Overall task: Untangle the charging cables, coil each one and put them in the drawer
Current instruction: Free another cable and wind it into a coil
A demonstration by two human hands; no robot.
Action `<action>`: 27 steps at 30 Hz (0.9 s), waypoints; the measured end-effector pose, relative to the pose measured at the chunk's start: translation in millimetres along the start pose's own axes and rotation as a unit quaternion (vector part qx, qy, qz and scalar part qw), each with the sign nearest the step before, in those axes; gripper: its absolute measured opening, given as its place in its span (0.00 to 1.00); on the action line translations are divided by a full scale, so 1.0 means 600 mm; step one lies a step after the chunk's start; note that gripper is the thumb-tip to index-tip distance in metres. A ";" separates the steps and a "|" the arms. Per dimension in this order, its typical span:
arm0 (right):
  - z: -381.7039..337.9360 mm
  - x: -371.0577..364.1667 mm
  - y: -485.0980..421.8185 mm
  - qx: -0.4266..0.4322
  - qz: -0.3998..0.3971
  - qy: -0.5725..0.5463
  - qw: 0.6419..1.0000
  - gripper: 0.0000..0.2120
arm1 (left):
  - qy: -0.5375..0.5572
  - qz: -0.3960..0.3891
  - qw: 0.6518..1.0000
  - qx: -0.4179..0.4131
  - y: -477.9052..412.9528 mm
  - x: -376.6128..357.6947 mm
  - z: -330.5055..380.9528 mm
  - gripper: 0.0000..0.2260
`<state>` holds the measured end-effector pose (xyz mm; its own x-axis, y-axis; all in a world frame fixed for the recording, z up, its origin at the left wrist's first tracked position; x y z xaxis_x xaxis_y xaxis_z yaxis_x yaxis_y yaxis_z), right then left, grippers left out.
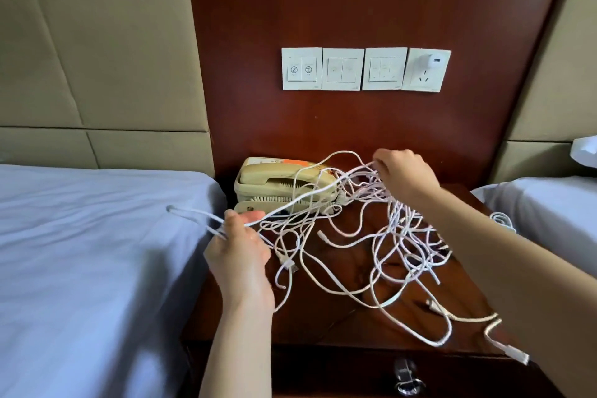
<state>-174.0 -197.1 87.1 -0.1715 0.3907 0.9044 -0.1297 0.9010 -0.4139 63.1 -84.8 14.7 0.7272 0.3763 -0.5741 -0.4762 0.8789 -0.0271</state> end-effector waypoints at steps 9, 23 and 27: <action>0.000 0.048 -0.020 0.013 0.041 -0.204 0.978 0.08 | -0.002 -0.015 1.000 0.016 -0.007 0.001 -0.003 0.19; -0.174 0.031 0.062 0.366 -0.106 0.030 0.924 0.10 | -0.281 -0.151 0.947 -0.028 -0.006 -0.041 -0.024 0.20; -0.165 0.025 0.069 0.362 -0.090 0.014 0.927 0.09 | -0.316 -0.238 0.918 0.020 0.012 -0.067 -0.038 0.21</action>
<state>-85.1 -135.2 93.6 -0.0588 0.2597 0.9639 -0.7782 0.5929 -0.2072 19.1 -100.4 19.3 0.9959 0.0298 0.0850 -0.0200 0.9933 -0.1139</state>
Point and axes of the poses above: each hand's wrist, its own y-axis away from the middle knuckle, its own x-axis out of the back of the hand, z = x × y, the point moved 5 cm from there along -y, towards the middle knuckle, and after that the axes turned 6 degrees about -z, right-handed, at the moved point
